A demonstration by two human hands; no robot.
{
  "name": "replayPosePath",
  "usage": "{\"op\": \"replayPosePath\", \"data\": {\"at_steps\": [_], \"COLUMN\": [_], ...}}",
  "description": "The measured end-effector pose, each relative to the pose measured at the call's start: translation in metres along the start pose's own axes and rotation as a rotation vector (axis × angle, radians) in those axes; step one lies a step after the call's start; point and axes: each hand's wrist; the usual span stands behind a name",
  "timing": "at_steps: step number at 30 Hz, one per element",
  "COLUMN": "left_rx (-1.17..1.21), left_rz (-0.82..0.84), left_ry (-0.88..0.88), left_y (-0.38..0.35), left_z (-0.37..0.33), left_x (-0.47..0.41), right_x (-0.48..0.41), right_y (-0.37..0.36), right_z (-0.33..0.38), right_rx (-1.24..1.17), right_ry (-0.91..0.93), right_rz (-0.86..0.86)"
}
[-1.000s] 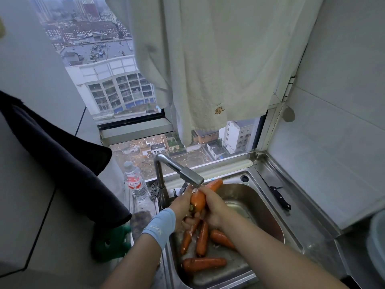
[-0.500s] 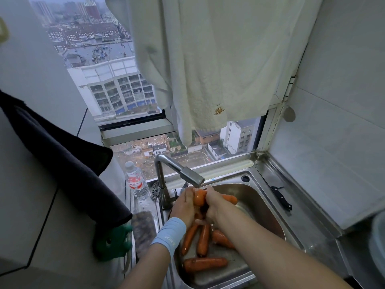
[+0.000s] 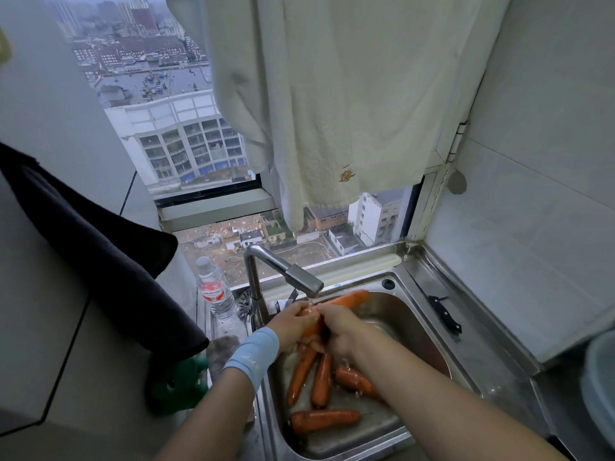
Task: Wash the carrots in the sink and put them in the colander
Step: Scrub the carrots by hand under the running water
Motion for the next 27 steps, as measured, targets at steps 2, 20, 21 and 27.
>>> {"op": "replayPosePath", "data": {"at_steps": [2, 20, 21, 27], "left_rx": [-0.045, 0.272, 0.233, -0.176], "left_rz": [-0.057, -0.057, -0.048, 0.197], "left_ry": [-0.028, 0.224, 0.206, 0.042], "left_y": [-0.001, 0.002, 0.002, 0.017], "left_z": [-0.001, 0.006, 0.004, 0.003], "left_x": [0.005, 0.005, 0.005, 0.009], "right_x": [0.004, 0.066, 0.068, 0.060], "right_y": [-0.002, 0.022, 0.019, 0.020], "right_z": [-0.003, 0.019, 0.019, 0.019], "right_rx": [0.058, 1.273, 1.359, 1.580], "right_ry": [0.027, 0.631, 0.631, 0.577], "right_rz": [0.039, -0.470, -0.368, -0.192]}}
Point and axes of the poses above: each hand's wrist, its own x-axis away from the middle knuckle, its own y-axis out of the back of the hand, z = x × y, and after that the axes turned 13 degrees about -y, right-handed
